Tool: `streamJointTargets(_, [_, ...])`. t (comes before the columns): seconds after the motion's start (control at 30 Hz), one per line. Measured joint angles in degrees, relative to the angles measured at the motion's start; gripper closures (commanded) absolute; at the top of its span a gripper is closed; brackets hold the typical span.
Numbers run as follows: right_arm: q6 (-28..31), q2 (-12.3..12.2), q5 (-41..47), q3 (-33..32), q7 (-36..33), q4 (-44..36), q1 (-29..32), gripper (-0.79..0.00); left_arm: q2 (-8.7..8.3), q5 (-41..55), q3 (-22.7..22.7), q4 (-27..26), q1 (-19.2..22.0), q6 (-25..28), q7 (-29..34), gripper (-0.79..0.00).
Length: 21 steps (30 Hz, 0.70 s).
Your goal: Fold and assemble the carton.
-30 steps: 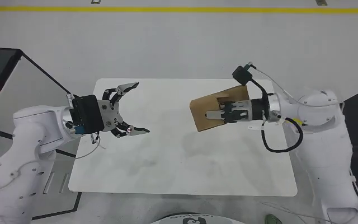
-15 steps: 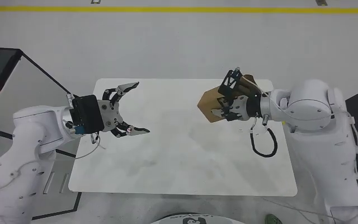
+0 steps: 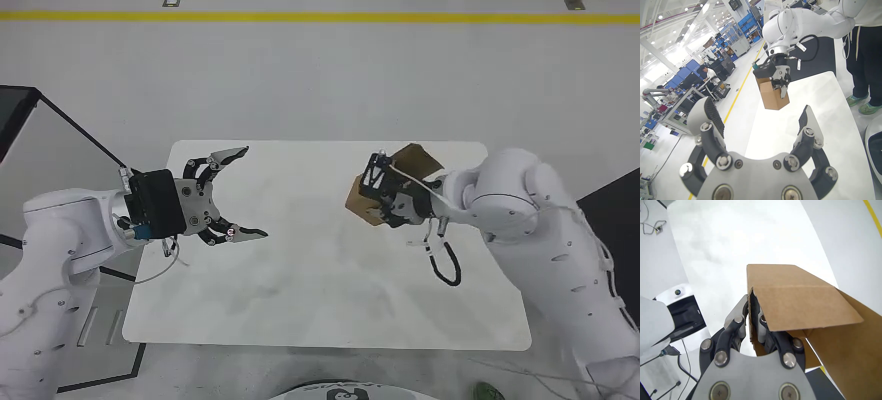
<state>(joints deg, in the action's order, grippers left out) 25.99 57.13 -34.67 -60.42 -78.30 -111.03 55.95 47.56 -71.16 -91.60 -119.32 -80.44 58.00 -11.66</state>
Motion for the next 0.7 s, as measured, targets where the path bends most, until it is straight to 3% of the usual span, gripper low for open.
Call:
streamJointTargets(0.2, [3.8,-0.4,-5.4,8.5,3.8,5.8,-3.1,0.000,0.00,0.0,0.0,0.0,0.0,0.0,0.0,-0.785])
streamJointTargets(0.57, [4.1,-0.4,-5.7,8.7,4.4,6.0,-3.0,0.000,0.00,0.0,0.0,0.0,0.0,0.0,0.0,-0.785])
streamJointTargets(0.7, [5.6,0.3,-12.3,13.1,5.7,7.5,-4.7,0.000,0.00,0.0,0.0,0.0,0.0,0.0,0.0,-0.785])
